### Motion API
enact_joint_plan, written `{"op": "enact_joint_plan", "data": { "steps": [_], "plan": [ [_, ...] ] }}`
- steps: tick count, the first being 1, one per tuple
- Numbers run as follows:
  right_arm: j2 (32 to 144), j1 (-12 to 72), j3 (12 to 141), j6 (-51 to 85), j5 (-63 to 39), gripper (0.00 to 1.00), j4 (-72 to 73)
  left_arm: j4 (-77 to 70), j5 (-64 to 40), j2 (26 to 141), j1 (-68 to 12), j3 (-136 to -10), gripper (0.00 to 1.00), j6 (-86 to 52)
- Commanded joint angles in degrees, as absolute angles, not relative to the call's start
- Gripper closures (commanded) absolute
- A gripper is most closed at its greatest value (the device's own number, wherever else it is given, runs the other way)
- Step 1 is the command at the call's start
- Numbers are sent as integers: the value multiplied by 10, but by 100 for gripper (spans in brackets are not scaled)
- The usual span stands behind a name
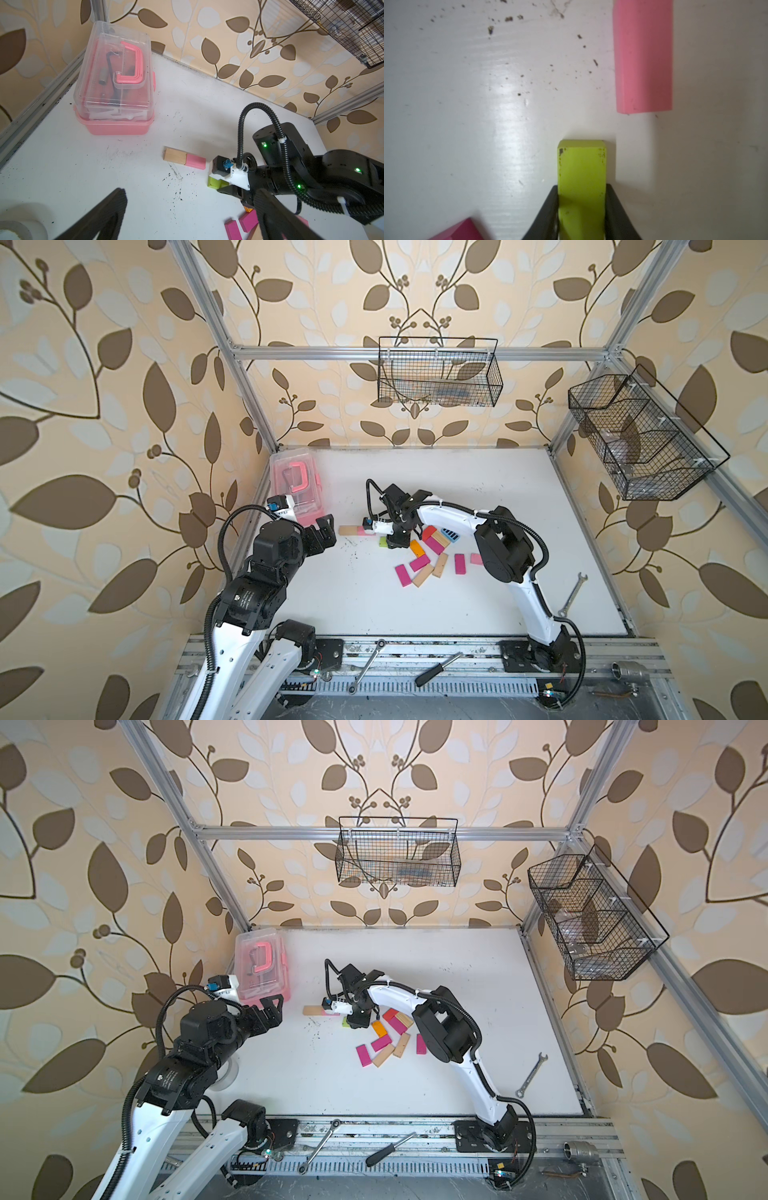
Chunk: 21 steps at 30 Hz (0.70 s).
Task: Assemble the number 7 with building blocks
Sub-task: Pick up the building block from the center of the board.
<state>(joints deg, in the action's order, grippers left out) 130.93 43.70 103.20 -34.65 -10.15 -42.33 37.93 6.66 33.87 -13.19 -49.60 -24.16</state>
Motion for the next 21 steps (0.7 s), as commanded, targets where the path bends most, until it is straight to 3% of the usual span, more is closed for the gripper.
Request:
{"op": "enact_joint_plan", "data": {
  "steps": [1, 8, 12, 16, 21],
  "plan": [
    [1300, 439, 1015, -298, -106, 73, -437, 366, 90, 341, -134, -494, 1, -244],
    [1241, 484, 924, -44, -113, 73, -370, 360, 102, 346, -134, -488, 1, -253],
    [1232, 497, 897, 132, -135, 83, -328, 355, 96, 346, -134, -486, 1, -255],
    [1193, 527, 856, 226, -56, 70, -266, 353, 89, 340, -134, -484, 1, -257],
    [1144, 529, 788, 334, -4, 68, -157, 353, 94, 325, -134, -483, 1, -257]
  ]
}}
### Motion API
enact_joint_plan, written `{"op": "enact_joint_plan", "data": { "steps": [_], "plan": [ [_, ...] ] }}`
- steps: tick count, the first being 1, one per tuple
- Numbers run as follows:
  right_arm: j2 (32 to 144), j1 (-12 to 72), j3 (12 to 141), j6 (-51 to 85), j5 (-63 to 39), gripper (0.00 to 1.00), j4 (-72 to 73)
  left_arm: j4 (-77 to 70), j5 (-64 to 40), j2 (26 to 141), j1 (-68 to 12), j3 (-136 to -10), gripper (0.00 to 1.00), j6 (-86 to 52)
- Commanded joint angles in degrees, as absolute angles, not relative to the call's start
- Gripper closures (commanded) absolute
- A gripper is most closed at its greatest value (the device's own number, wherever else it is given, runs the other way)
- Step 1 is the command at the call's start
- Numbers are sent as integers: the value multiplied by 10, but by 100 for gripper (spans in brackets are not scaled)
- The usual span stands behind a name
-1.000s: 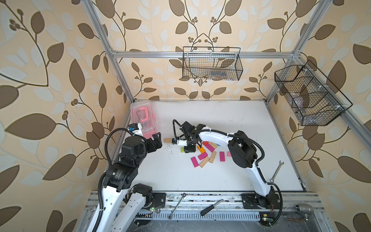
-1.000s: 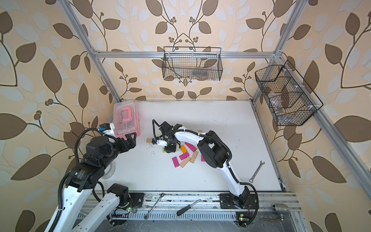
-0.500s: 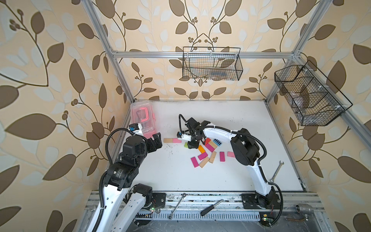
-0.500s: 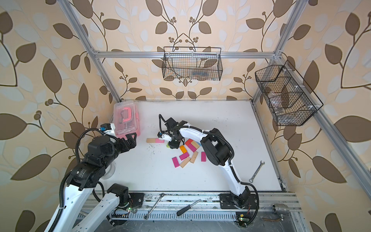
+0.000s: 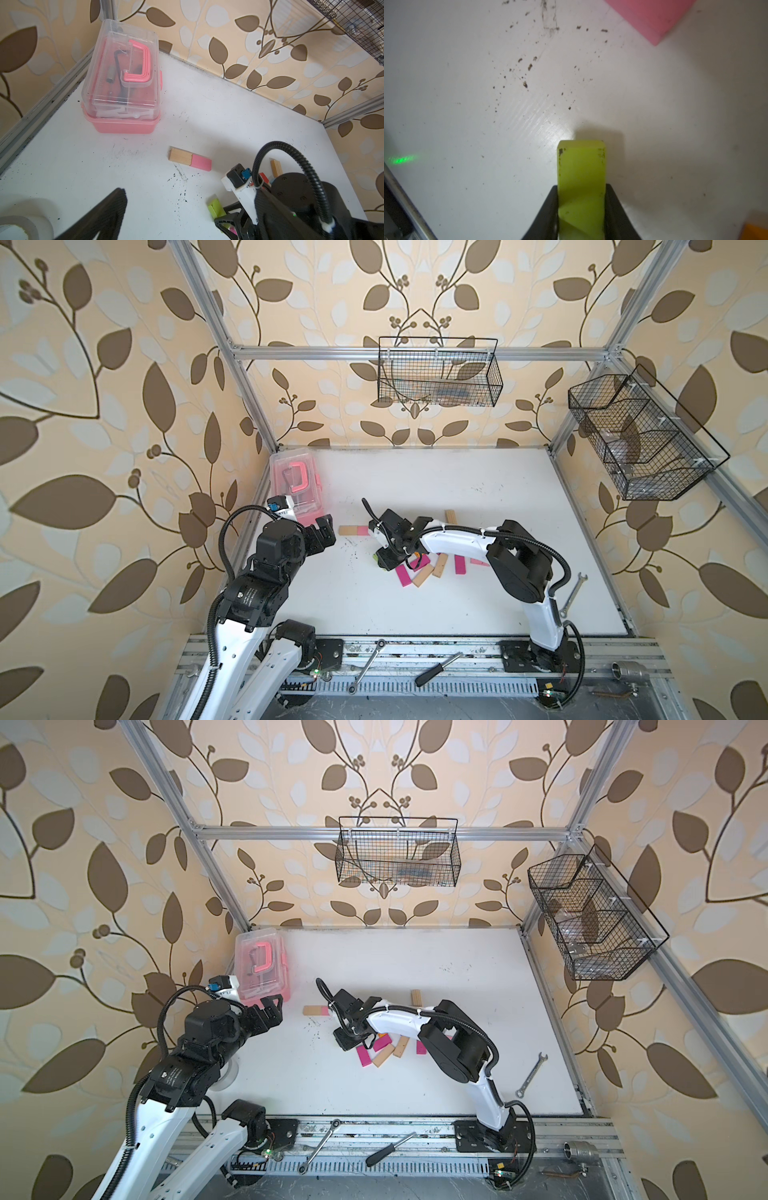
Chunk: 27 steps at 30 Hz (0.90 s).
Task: Assemble the number 7 with building blocks
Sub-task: Pick up the building block from the center of the board.
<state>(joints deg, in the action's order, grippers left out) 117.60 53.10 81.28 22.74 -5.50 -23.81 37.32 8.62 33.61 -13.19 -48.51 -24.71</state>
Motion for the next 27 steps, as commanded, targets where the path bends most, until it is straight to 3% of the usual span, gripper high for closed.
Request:
{"op": "enact_joint_plan", "data": {
  "steps": [1, 4, 11, 27],
  "plan": [
    [1142, 530, 785, 348, -4, 68, -137, 352, 93, 324, -134, -483, 1, -258],
    [1157, 541, 814, 380, 16, 66, -139, 350, 87, 321, -135, -482, 1, -258],
    [1173, 554, 831, 464, 59, 71, -143, 343, 82, 315, -135, -476, 1, -262],
    [1227, 574, 857, 567, 78, 63, -142, 338, 70, 300, -134, -473, 1, -265]
  ]
}}
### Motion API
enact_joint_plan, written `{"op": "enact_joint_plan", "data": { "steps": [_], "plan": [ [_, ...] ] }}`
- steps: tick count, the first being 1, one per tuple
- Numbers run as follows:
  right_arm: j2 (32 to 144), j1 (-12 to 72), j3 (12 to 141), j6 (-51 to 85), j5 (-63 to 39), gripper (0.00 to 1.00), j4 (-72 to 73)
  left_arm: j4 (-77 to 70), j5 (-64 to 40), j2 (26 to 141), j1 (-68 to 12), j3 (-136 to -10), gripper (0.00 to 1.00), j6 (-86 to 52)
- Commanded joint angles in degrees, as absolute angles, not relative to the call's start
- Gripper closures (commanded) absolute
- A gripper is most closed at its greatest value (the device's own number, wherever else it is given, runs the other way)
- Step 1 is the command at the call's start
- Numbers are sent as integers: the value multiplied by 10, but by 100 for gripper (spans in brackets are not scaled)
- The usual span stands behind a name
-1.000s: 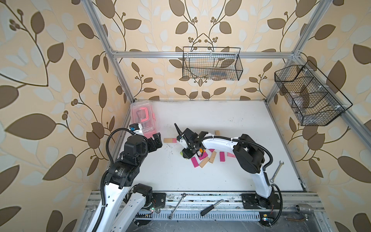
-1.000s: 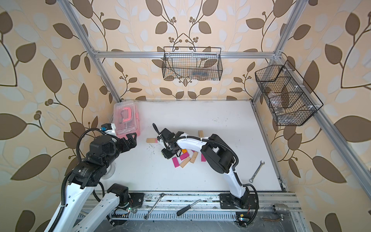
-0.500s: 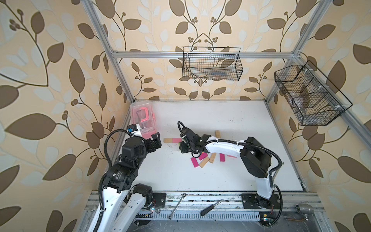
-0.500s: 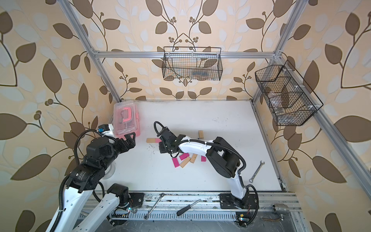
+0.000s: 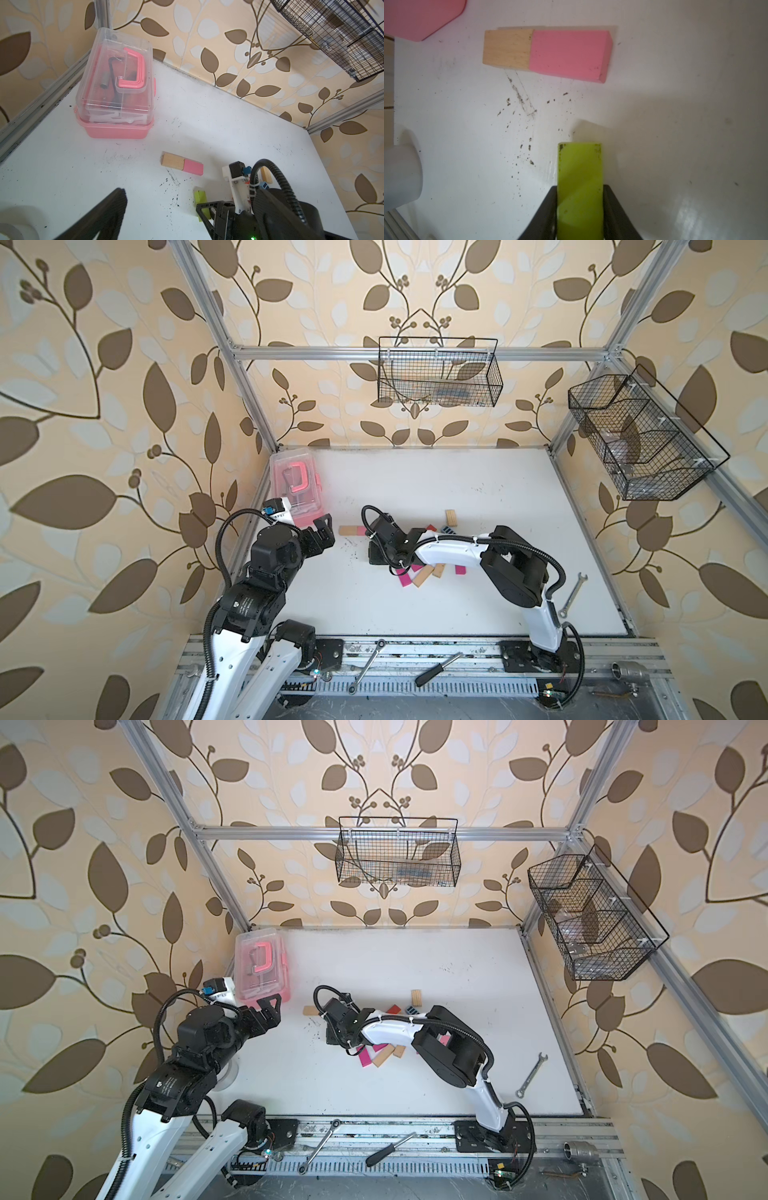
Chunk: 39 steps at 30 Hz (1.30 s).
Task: Assemble the number 7 with building blocks
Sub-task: Pick up the building block from the center of the board, then place the building block at the center of the board.
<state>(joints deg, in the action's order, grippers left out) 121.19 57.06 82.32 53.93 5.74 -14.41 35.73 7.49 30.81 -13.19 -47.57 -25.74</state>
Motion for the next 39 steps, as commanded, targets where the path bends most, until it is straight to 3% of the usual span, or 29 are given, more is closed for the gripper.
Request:
{"op": "enact_joint_plan", "data": {
  "steps": [1, 13, 20, 25, 31, 39],
  "plan": [
    [1233, 574, 865, 567, 76, 63, -146, 338, 71, 298, -134, -472, 1, -265],
    [1266, 576, 914, 587, 101, 69, -180, 337, 69, 282, -134, -471, 1, -266],
    [1272, 584, 923, 590, 120, 68, -199, 334, 63, 280, -134, -470, 1, -267],
    [1266, 587, 924, 580, 125, 58, -200, 333, 62, 280, -134, -467, 1, -269],
    [1225, 589, 907, 550, 139, 40, -199, 336, 66, 283, -134, -463, 1, -272],
    [1024, 530, 738, 449, 167, 14, -163, 377, 12, 377, -134, -475, 1, -283]
  ]
}}
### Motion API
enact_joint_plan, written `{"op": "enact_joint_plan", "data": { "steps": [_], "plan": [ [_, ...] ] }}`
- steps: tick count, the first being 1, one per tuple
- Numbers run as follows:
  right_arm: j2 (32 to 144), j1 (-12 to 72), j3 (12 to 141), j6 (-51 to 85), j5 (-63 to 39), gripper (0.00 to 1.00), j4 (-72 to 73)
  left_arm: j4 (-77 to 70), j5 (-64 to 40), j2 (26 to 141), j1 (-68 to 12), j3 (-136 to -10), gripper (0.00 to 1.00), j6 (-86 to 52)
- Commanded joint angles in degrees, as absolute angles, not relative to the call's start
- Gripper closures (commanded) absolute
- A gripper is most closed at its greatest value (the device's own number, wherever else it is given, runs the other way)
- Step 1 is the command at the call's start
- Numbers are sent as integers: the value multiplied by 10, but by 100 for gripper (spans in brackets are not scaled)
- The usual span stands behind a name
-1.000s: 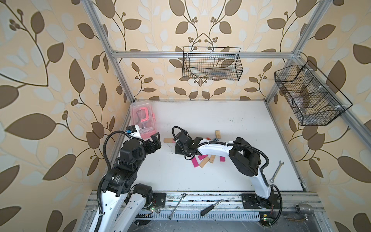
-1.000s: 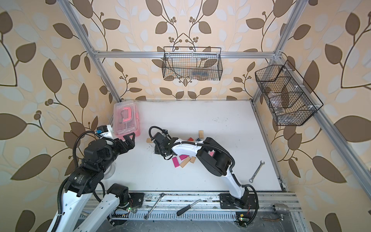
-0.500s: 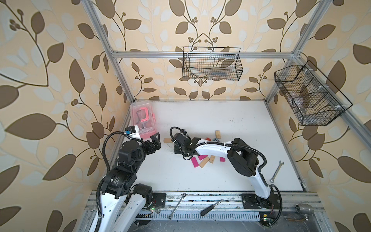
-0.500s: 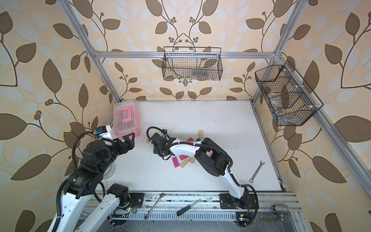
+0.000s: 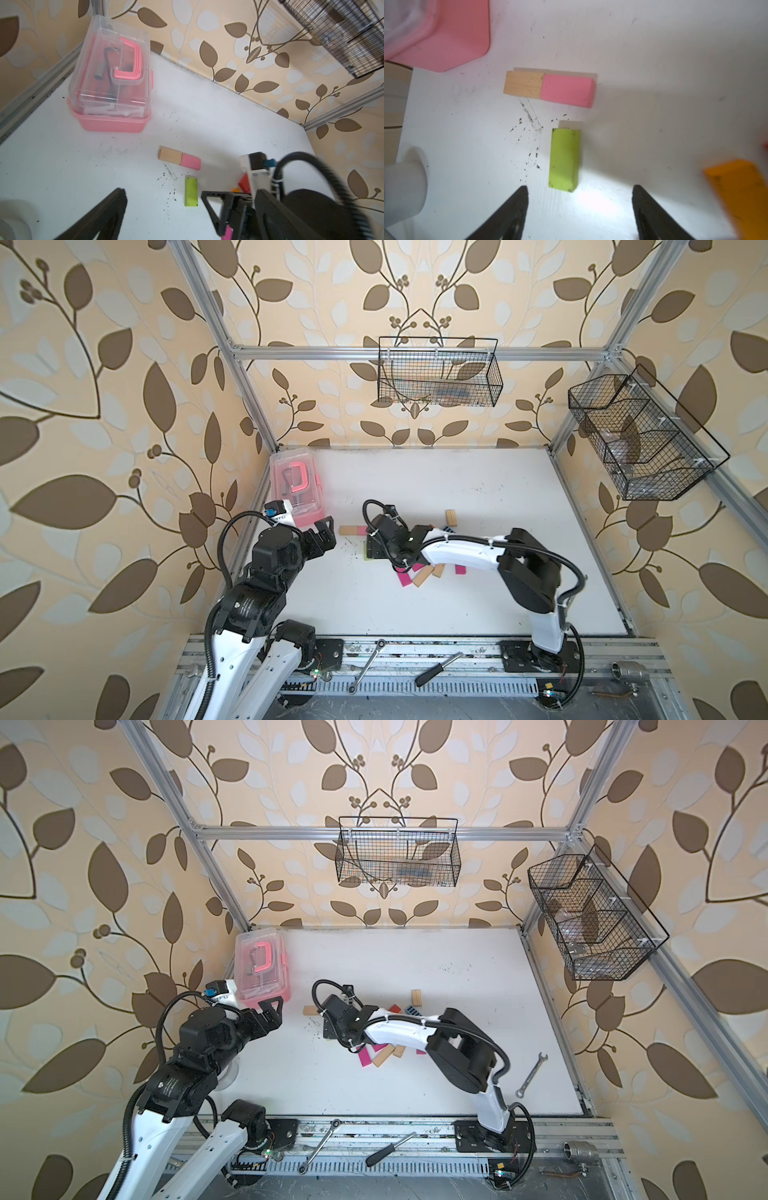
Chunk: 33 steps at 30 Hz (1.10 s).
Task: Assemble the number 7 with building blocks
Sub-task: Place the building block at the center of the board, then assemble the building block at the center of the board.
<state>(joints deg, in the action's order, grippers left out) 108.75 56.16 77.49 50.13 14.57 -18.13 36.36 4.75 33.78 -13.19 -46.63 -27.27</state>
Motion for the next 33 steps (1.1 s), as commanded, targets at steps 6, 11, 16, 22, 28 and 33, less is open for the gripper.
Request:
{"op": "enact_joint_plan", "data": {
  "steps": [6, 11, 16, 22, 28, 33],
  "plan": [
    [915, 432, 657, 343, 99, 0, -160, 376, -33, 466, -136, -459, 9, -308],
    [847, 357, 613, 252, -25, 0, -129, 402, -51, 557, -172, -463, 5, -304],
    [808, 319, 584, 180, -96, 0, -106, 430, -1, 662, -246, -488, 3, -299],
    [801, 328, 576, 123, -112, 0, -124, 401, 40, 775, -289, -518, 12, -310],
    [794, 346, 556, 101, -137, 0, -94, 390, 65, 892, -301, -573, 22, -295],
    [794, 343, 563, 96, -143, 0, -98, 409, 86, 957, -306, -611, 27, -292]
  ]
}}
